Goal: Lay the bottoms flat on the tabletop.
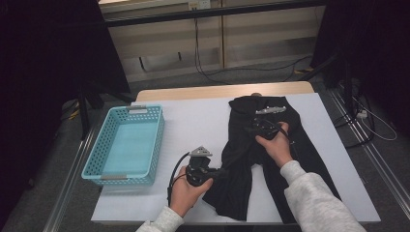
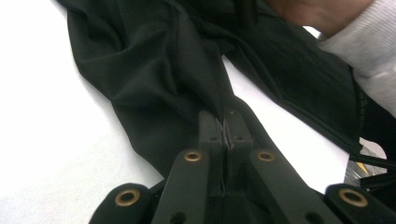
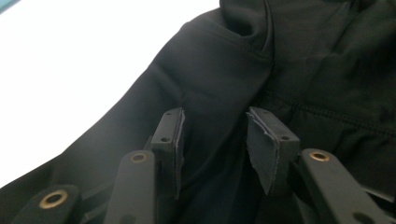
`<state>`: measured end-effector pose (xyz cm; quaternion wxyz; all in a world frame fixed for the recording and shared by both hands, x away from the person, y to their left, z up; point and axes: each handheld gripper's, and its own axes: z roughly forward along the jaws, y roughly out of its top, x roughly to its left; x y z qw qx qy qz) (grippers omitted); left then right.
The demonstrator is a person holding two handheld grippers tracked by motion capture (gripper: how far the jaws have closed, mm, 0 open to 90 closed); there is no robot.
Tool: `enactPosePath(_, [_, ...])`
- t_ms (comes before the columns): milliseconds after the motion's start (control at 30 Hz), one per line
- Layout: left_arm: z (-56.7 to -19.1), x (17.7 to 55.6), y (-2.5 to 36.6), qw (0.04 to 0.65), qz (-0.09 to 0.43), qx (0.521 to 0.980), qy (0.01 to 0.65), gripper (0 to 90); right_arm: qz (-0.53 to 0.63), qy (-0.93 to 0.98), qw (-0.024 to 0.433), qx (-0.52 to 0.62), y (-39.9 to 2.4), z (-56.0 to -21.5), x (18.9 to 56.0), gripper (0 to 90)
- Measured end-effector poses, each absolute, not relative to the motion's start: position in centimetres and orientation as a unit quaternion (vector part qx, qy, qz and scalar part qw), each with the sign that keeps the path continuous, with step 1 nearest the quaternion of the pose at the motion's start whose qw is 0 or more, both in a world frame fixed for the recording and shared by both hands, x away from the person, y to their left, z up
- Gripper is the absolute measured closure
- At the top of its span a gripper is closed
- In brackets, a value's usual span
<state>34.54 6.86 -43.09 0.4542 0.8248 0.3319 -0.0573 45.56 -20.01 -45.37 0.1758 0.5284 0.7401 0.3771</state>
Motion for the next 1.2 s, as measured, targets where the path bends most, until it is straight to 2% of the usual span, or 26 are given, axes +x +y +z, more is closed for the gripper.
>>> enactPosePath(100, [-43.1, 34.6, 6.9, 0.454, -0.059, 0.825, 0.331, 88.8, 0.371, 0.744, 0.170, 0.530, -19.8, -45.7, 46.0, 62.5])
enactPosePath(233, [-43.1, 34.6, 7.0, 0.455, -0.064, 0.824, 0.330, 88.8, 0.371, 0.748, 0.168, 0.524, -19.8, -45.9, 46.3, 82.7])
enactPosePath(300, [-43.1, 34.5, 7.0, 0.459, -0.063, 0.822, 0.332, 88.9, 0.374, 0.746, 0.169, 0.525, -20.0, -45.8, 46.3, 89.0])
enactPosePath(600, [-42.9, 34.4, 6.6, 0.468, -0.073, 0.817, 0.329, 89.0, 0.401, 0.738, 0.186, 0.511, -20.9, -43.7, 46.7, 89.7])
enactPosePath(1200, [-41.5, 34.7, 5.1, 0.487, -0.095, 0.815, 0.299, 89.0, 0.400, 0.740, 0.200, 0.503, -22.1, -42.1, 46.5, 89.7])
